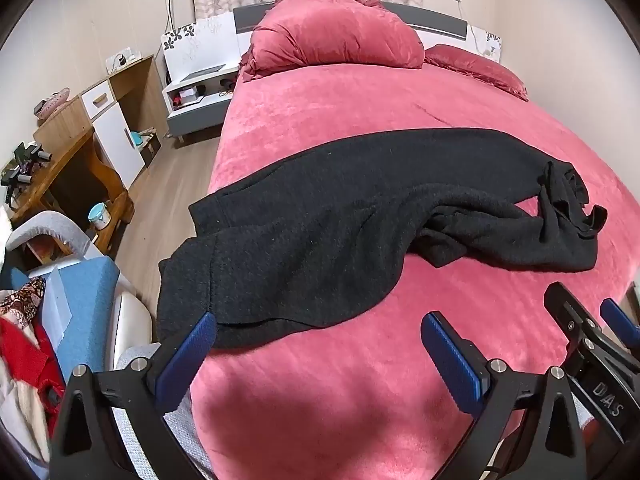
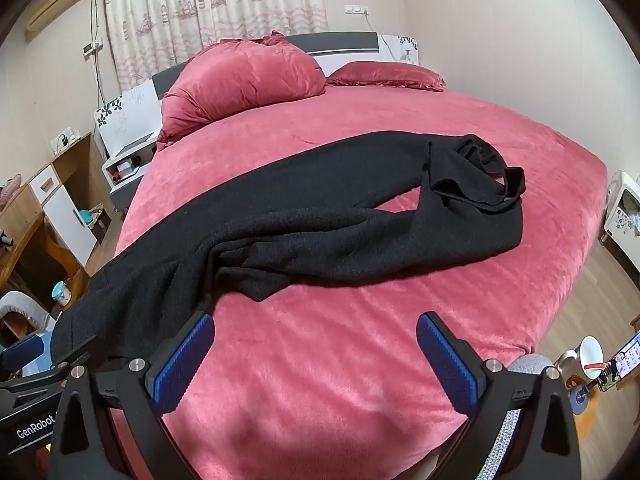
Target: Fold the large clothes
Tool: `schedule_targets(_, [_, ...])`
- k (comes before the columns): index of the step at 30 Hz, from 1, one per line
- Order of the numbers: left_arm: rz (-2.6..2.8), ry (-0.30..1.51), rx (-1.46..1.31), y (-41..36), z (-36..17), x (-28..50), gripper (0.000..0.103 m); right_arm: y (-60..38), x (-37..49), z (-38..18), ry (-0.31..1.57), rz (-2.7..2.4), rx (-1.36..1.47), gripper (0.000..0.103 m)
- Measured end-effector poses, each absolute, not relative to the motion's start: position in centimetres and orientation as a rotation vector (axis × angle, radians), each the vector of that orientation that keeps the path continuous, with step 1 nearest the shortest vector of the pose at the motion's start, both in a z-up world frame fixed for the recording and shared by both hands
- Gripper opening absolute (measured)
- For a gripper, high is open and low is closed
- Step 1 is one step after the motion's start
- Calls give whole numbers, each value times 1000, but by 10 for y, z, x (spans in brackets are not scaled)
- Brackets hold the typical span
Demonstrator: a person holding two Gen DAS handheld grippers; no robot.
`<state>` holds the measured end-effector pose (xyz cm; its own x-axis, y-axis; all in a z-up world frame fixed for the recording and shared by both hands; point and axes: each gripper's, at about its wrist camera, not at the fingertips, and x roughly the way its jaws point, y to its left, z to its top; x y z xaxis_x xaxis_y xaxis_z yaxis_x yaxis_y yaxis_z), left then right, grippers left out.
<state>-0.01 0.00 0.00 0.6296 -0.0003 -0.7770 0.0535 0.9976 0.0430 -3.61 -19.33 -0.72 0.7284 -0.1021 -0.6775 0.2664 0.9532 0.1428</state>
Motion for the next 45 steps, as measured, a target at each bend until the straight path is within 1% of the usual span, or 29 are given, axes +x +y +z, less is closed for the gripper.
schedule_targets(22, [-46, 918, 83, -6, -8, 5, 103, -198, -31, -15, 762, -211, 260, 103])
schedule_targets(29, [-36, 981, 90, -4, -12, 9, 103, -199, -29, -18, 769, -214, 263, 103])
schedule_targets(34, [-63, 999, 70, -3, -14, 10, 103, -200, -30, -19, 746, -209, 266, 103])
schedule_targets(36, [-104, 1016, 70, -3, -16, 12, 103, -200, -33, -17, 710, -201, 266, 103])
schedule_targets(38, [-205, 1035, 9, 0, -20, 13, 103, -201, -36, -15, 660, -193, 266, 103])
schedule_targets(40, [-297, 1052, -115, 9, -23, 12, 103, -204, -38, -15, 636, -194, 274, 103])
schedule_targets(43, [-348, 1057, -280, 29, -28, 10, 103, -210, -32, -20, 701, -173, 292, 103])
schedule_targets(45, [-308, 1071, -284, 38, -33, 12, 103, -217, -29, -27, 751, -193, 305, 103])
